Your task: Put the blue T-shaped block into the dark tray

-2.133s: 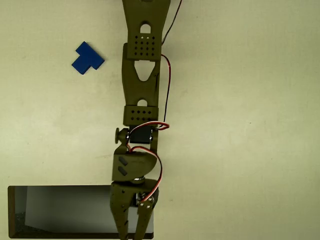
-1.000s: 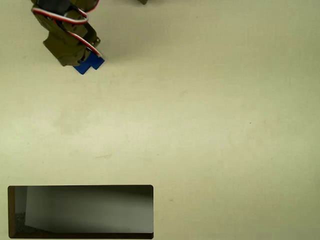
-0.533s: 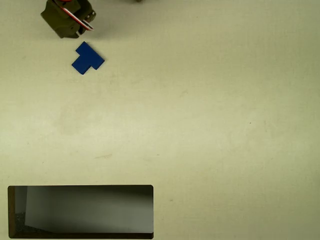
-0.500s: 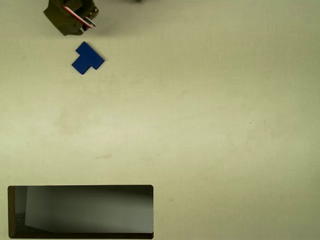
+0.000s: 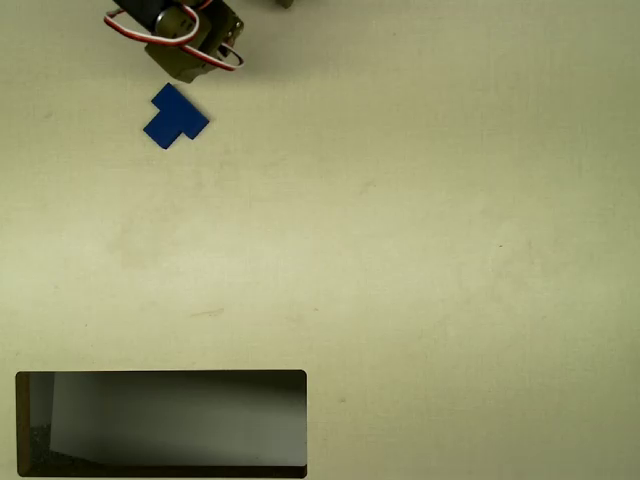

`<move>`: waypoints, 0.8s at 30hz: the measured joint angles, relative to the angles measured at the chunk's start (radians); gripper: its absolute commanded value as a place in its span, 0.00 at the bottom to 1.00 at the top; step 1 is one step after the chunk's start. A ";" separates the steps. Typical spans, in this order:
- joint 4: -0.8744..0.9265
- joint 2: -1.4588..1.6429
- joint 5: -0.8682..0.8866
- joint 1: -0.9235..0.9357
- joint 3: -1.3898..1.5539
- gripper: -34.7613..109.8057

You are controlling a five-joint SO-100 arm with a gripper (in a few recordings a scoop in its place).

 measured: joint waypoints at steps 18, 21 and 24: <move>-0.284 -0.413 0.067 0.043 -0.342 0.24; -0.281 -0.500 0.112 0.048 -0.442 0.24; -0.272 -0.588 0.150 0.020 -0.555 0.24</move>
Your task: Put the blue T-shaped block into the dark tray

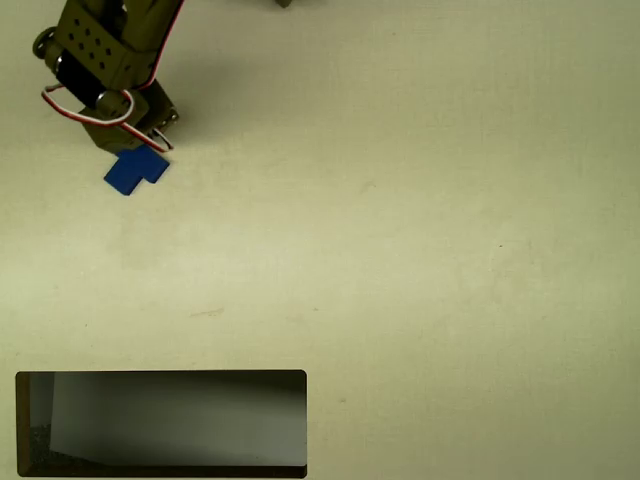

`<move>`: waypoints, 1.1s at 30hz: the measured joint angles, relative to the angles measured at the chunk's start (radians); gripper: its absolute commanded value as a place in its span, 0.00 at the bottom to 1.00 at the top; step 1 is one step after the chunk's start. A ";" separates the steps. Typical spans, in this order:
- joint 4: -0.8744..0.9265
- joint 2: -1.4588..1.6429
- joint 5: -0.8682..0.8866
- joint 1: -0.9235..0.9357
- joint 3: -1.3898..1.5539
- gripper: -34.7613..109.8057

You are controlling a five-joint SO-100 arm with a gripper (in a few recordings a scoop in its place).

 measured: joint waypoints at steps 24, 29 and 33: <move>0.365 0.278 -0.270 0.314 -0.147 0.24; -0.009 -0.014 -0.285 0.351 -0.183 0.24; -0.293 -0.193 -0.218 0.250 -0.187 0.24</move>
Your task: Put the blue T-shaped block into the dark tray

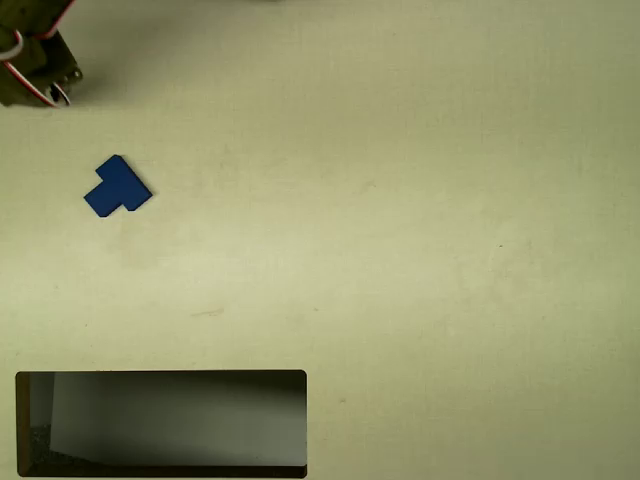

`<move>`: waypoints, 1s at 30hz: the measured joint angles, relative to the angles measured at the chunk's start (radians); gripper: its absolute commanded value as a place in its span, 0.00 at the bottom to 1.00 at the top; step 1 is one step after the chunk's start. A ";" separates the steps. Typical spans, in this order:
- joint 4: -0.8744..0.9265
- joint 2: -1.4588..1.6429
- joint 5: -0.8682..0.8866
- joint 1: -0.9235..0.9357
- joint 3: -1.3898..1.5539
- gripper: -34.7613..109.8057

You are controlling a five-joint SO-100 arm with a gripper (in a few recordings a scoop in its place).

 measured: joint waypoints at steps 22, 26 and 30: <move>-0.225 0.005 0.520 -0.486 0.123 0.24; -0.244 0.005 0.629 -0.583 0.121 0.24; -0.230 0.002 0.678 -0.632 0.097 0.24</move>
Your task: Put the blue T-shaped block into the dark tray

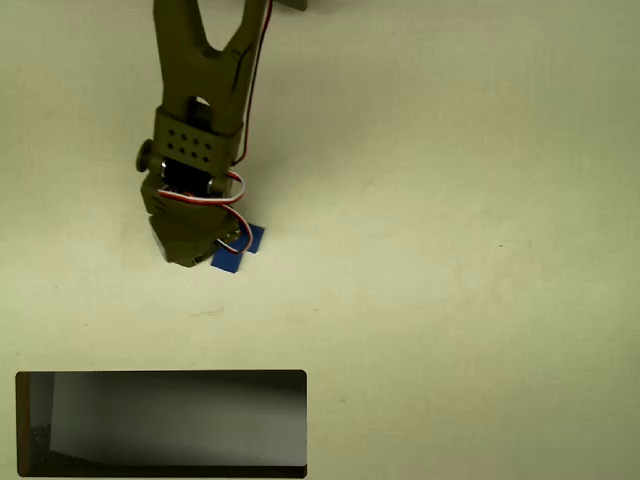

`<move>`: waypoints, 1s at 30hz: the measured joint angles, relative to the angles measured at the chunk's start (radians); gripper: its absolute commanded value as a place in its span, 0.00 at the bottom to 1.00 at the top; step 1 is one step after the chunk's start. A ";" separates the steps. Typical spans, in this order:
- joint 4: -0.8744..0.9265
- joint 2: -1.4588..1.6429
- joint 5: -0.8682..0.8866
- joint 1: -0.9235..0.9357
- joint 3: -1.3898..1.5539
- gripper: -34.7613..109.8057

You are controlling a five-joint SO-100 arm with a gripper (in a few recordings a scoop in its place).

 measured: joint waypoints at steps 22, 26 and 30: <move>0.861 0.347 0.101 -0.176 0.109 0.24; 0.744 0.192 0.147 -0.201 0.008 0.24; 0.716 0.028 0.195 -0.189 -0.186 0.24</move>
